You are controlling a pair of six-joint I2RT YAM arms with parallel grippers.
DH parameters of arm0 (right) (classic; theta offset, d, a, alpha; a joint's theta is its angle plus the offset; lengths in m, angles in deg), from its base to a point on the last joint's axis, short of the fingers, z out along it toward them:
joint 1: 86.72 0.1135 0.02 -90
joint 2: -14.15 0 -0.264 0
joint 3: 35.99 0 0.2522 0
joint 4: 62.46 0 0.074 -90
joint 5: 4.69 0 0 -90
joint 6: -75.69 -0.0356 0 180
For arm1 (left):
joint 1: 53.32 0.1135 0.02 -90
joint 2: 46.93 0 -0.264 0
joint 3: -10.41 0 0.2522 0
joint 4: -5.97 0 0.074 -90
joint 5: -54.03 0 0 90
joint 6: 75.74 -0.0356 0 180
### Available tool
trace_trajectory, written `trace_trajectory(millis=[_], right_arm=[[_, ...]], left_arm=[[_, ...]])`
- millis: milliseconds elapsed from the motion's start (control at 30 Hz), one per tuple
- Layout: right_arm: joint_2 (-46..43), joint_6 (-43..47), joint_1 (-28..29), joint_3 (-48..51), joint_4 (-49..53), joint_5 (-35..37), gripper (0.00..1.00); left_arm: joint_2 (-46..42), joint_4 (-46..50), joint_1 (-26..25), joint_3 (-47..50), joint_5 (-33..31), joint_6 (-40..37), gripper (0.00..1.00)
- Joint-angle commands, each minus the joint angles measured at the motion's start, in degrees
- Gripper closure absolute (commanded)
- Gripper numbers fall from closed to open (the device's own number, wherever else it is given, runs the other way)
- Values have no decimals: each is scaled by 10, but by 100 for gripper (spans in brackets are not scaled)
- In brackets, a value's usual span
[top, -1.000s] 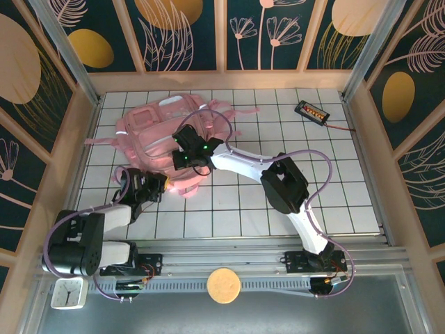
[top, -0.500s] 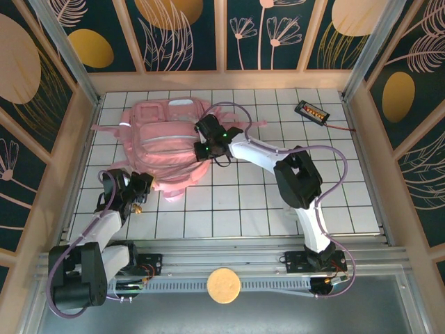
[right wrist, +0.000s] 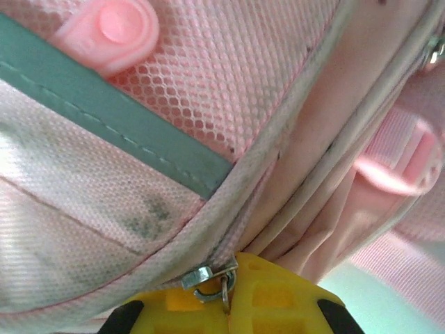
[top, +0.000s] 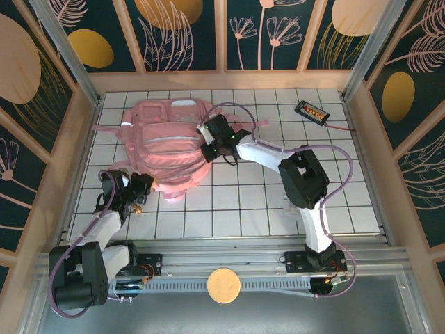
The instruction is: Pack the student bag
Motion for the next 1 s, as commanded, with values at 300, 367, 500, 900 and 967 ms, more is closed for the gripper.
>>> trace_trajectory(millis=[300,367,500,900,967], right_arm=[[5,335,-132,-7,-211,83,100],[10,362,-138,-8,-232,72,100],[36,387,-155,-51,-210,38,100],[116,360,-171,-172,-132,-45,47],[86,350,-164,-138,-145,-45,33]], left_arm=[[-7,54,32,22,-64,-12,100],[-5,56,33,20,-65,-14,100],[-1,62,35,16,-64,-23,100],[5,40,37,25,-19,-37,100],[6,53,37,3,-8,-53,85]])
